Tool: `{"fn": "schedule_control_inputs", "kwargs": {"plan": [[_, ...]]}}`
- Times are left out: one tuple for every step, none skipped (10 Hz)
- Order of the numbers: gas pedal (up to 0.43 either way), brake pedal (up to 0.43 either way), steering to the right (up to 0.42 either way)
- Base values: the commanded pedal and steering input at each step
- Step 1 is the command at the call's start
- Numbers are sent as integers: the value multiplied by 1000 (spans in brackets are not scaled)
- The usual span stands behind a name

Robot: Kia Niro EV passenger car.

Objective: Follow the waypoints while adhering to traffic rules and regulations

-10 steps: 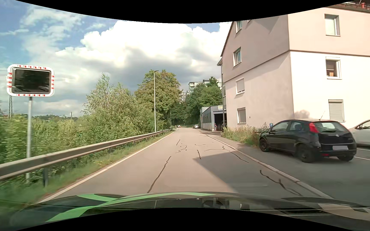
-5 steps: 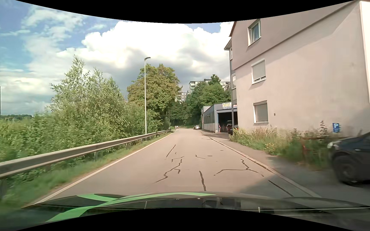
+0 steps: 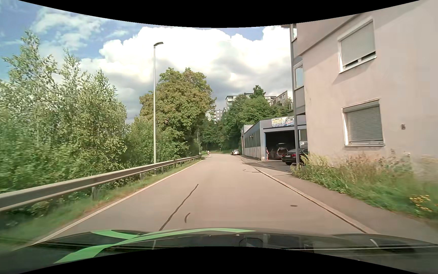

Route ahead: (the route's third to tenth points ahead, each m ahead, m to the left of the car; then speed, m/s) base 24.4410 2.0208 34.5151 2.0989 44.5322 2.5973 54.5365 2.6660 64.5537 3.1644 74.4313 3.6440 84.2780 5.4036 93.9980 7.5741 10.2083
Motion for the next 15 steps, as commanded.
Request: {"fn": "schedule_control_inputs", "kwargs": {"plan": [[138, 0, -11], [138, 0, -11], [130, 0, -11], [130, 0, -11], [118, 0, -11], [118, 0, -11], [118, 0, -11], [118, 0, -11], [118, 0, -11], [118, 0, -11], [118, 0, -11], [118, 0, -11], [118, 0, -12], [118, 0, -12], [118, 0, -12]]}}
